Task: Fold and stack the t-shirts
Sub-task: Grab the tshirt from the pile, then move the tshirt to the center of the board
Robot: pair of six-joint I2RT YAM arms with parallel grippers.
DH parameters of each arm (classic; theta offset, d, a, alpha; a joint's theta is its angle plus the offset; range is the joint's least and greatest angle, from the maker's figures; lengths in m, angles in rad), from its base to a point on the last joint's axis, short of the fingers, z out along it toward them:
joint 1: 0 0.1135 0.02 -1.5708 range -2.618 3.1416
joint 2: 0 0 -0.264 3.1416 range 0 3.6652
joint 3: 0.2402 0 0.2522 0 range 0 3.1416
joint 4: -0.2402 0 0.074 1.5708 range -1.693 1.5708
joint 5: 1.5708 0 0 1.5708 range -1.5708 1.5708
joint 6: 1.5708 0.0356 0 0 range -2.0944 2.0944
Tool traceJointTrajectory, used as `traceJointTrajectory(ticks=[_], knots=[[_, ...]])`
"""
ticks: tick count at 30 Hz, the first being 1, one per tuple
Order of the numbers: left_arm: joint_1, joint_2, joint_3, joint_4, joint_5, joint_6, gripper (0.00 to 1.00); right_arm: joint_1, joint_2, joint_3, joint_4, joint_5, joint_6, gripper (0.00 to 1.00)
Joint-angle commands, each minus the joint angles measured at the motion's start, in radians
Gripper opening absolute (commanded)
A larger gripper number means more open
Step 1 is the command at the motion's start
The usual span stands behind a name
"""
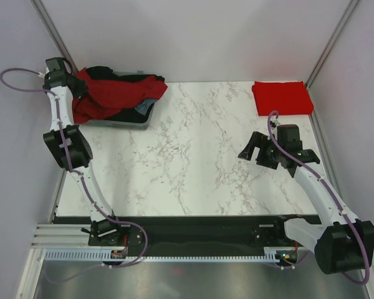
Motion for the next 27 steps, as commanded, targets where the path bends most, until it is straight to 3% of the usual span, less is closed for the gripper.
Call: traceJointTrajectory(ticks=[1,6,13,16,20,25,26,27], knots=[[-0.037,-0.148,0.104,0.021,0.032,-0.083,0.02,0.001,-0.042,0.007,0.035,-0.008,0.007,0.98],[-0.122,-0.241,0.233,0.092,0.146,-0.126,0.02,0.001,-0.109,0.029,-0.005,-0.017,0.030,0.98],[-0.251,-0.435,0.250,0.270,0.249,-0.103,0.02,0.001,-0.206,0.095,-0.094,0.003,0.038,0.98],[-0.293,-0.481,0.251,0.382,0.366,-0.138,0.02,-0.001,-0.237,0.122,-0.118,0.021,0.045,0.98],[-0.347,-0.539,0.227,0.380,0.515,-0.184,0.02,-0.001,-0.270,0.168,-0.150,0.075,0.071,0.98],[-0.479,-0.755,-0.162,0.334,0.534,-0.094,0.02,-0.001,-0.297,0.256,-0.192,0.196,0.087,0.98],[-0.496,-0.845,-0.316,0.330,0.531,-0.057,0.03,0.001,-0.301,0.265,-0.206,0.213,0.088,0.98],[-0.511,-0.891,-0.401,0.322,0.531,-0.034,0.08,-0.001,-0.304,0.282,-0.213,0.237,0.091,0.98]])
